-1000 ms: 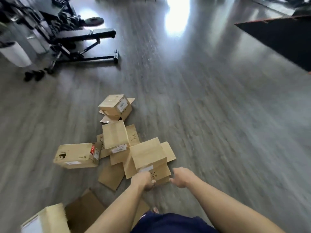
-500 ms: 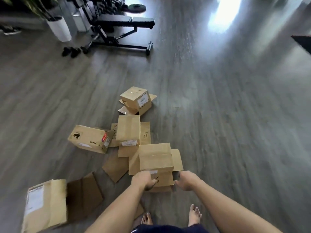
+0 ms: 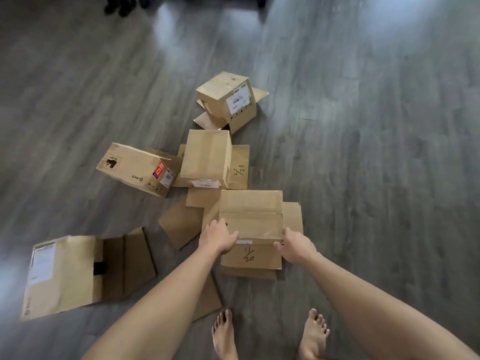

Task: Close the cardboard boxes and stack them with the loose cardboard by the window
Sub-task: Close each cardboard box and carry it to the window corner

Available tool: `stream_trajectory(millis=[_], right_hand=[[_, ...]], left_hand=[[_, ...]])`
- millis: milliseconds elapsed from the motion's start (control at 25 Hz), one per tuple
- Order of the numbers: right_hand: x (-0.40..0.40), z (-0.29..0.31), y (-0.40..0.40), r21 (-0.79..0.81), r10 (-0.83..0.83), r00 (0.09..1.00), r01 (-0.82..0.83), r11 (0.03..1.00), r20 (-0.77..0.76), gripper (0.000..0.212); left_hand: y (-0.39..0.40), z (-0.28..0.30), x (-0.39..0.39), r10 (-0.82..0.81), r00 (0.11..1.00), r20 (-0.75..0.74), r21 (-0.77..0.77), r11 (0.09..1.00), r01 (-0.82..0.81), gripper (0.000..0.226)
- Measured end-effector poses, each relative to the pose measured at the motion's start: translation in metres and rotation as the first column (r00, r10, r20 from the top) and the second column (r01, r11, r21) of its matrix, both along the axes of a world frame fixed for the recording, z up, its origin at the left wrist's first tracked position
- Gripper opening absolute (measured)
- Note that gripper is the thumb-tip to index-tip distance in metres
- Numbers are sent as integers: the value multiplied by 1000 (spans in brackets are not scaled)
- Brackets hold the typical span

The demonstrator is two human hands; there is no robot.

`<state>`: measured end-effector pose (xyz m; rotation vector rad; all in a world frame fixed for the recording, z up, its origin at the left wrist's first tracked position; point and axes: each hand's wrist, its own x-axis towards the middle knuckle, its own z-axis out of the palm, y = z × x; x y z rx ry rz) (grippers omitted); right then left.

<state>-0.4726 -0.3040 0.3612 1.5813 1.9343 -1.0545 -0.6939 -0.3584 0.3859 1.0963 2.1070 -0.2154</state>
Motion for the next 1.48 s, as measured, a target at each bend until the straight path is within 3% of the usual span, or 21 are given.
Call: stream_trajectory(millis=[240, 360, 520, 680, 760, 960, 1120, 1320, 1480], right_hand=[[8, -189, 51, 128, -92, 995, 87, 988, 38, 57], [3, -270, 75, 165, -161, 987, 158, 974, 6, 65], [-14, -343, 101, 136, -299, 950, 310, 941, -92, 80], [-30, -397, 113, 71, -535, 779, 585, 808, -326, 81], [-31, -414, 115, 110, -545, 746, 623, 774, -383, 83], [-26, -420, 118, 114, -514, 741, 610, 784, -432, 84], [-23, -414, 118, 94, -507, 733, 605, 791, -454, 81], [-15, -398, 117, 136, -445, 792, 539, 831, -418, 89], [7, -370, 126, 158, -414, 739, 566, 809, -531, 82]], left_hand=[[41, -202, -29, -34, 980, -197, 103, 993, 55, 68], [55, -283, -47, 55, 982, -183, 138, 990, -29, 93], [78, -346, -69, 280, 960, -24, 210, 940, -269, 118], [74, -396, -78, 397, 905, 150, 331, 843, -425, 113], [68, -413, -82, 428, 885, 185, 398, 791, -465, 112], [70, -419, -93, 475, 814, 334, 358, 735, -576, 117], [64, -421, -85, 491, 820, 292, 353, 742, -570, 118], [59, -410, -74, 474, 862, 176, 399, 767, -503, 112], [68, -377, -66, 408, 882, 235, 458, 754, -471, 110]])
